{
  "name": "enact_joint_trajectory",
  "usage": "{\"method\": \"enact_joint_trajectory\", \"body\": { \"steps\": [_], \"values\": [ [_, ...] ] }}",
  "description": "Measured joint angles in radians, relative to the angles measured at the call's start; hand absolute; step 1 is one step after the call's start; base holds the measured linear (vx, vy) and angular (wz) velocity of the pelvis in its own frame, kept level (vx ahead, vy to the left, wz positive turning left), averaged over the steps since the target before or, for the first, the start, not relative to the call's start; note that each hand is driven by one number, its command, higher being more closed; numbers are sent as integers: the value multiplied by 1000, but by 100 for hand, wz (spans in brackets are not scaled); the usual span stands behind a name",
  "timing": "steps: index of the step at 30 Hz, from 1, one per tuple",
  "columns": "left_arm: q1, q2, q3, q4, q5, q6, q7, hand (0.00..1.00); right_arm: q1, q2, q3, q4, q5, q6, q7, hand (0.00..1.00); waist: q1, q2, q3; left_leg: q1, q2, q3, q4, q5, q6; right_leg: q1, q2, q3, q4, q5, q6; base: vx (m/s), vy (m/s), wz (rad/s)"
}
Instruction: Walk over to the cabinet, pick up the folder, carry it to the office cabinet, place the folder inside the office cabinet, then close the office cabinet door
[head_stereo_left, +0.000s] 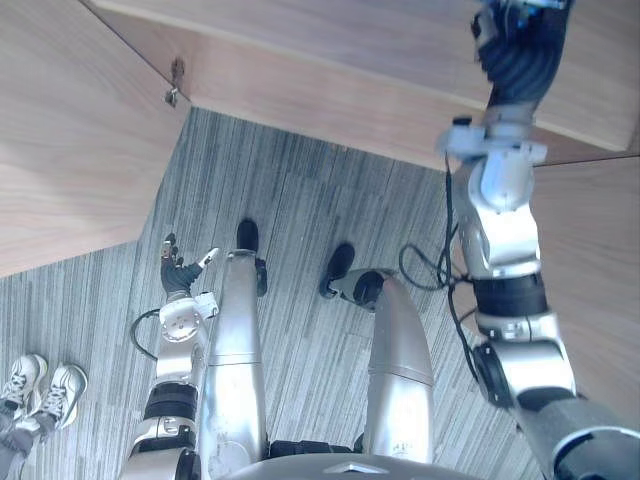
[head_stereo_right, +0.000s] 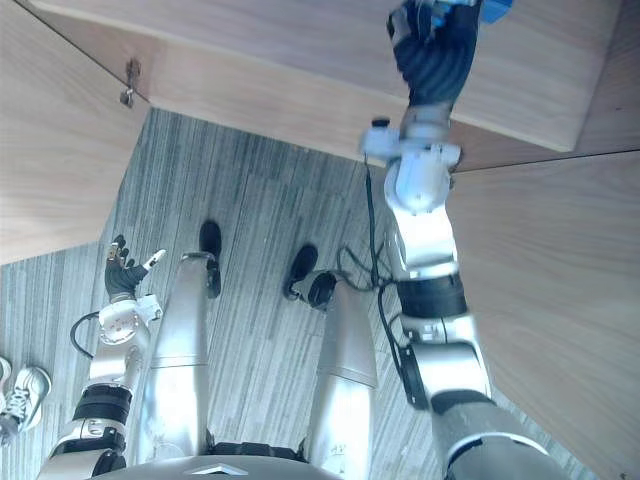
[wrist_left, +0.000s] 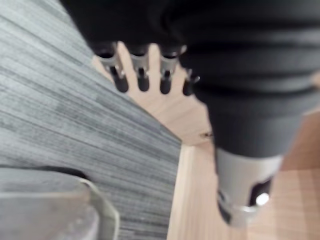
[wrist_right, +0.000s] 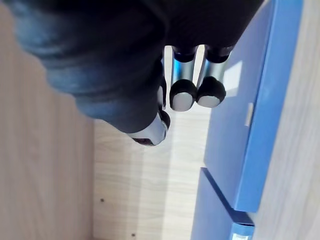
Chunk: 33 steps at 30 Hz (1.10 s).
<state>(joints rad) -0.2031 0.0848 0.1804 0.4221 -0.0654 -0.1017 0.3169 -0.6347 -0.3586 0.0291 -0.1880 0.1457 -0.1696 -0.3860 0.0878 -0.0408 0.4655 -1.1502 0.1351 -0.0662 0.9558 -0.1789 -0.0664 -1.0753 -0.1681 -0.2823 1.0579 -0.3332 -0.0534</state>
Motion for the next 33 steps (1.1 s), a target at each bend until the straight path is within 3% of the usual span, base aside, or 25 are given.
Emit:
{"method": "enact_joint_trajectory", "body": {
  "steps": [3, 7, 14, 19, 22, 27, 33],
  "values": [
    [19, -22, 5, 15, 13, 12, -9, 0, 194, 46, 28, -107, -50, -23, 41, 100, -5, -1, -65, 59, 18, 16, -2, -36, -1, 65, 7, -3, -31, -6, 5, 8, 36, -15],
    [74, -28, -4, 54, 50, 18, -40, 0, 438, 107, 97, -188, -108, -50, 117, 100, -23, -8, -138, 230, 26, 49, -62, -55, 10, 234, 12, 0, -118, -4, 24, 92, 60, -9],
    [183, -60, -21, 118, 72, 26, -63, 0, 763, 225, 201, -166, -116, -67, 238, 100, -43, -20, -224, 488, 25, 104, -185, -82, 29, 483, 29, 20, -281, 19, 59, 136, 77, -8],
    [230, -64, -77, 189, 105, 39, -71, 0, 890, 290, 177, 41, -237, -19, 270, 100, -66, -25, -280, 666, 24, 153, -306, -77, 34, 645, 45, 37, -428, 64, 80, 124, 76, -16],
    [247, -55, -118, 256, 131, 39, -74, 0, 887, 321, 128, 281, -307, 9, 269, 100, -87, -24, -334, 777, 10, 181, -456, -27, 34, 746, 60, 53, -587, 130, 91, 97, 41, -14],
    [255, -46, -123, 318, 158, 39, -84, 0, 815, 321, 27, 595, -385, 49, 232, 100, -99, -14, -351, 945, -17, 231, -704, 85, 33, 900, 89, 80, -861, 274, 104, 79, 20, -19],
    [269, -43, -123, 391, 168, 39, -93, 0, 766, 319, -47, 858, -388, 76, 222, 100, -100, 2, -378, 1064, -48, 257, -855, 152, 38, 1006, 92, 100, -1014, 355, 111, 2, 26, -11]
  ]
}}
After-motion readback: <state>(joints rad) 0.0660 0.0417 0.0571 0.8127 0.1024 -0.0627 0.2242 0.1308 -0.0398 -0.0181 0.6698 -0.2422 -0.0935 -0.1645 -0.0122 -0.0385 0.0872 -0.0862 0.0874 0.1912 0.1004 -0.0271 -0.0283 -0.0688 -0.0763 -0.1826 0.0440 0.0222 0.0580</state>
